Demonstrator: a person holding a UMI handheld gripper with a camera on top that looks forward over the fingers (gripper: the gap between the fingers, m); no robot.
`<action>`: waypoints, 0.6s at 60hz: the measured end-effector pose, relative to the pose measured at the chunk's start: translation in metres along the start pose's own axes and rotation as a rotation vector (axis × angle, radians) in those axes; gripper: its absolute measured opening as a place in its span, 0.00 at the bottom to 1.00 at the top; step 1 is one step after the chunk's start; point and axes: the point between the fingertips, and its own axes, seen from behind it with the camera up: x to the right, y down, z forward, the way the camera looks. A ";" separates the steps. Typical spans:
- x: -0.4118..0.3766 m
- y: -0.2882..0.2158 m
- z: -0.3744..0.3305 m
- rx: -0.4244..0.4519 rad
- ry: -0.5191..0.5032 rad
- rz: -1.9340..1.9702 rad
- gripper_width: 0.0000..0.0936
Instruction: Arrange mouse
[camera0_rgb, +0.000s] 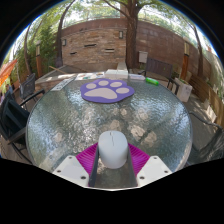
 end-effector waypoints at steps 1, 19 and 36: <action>-0.001 0.000 -0.001 -0.001 -0.001 -0.006 0.49; 0.006 -0.019 -0.026 -0.002 0.052 -0.011 0.37; 0.017 -0.256 -0.062 0.317 0.031 0.059 0.37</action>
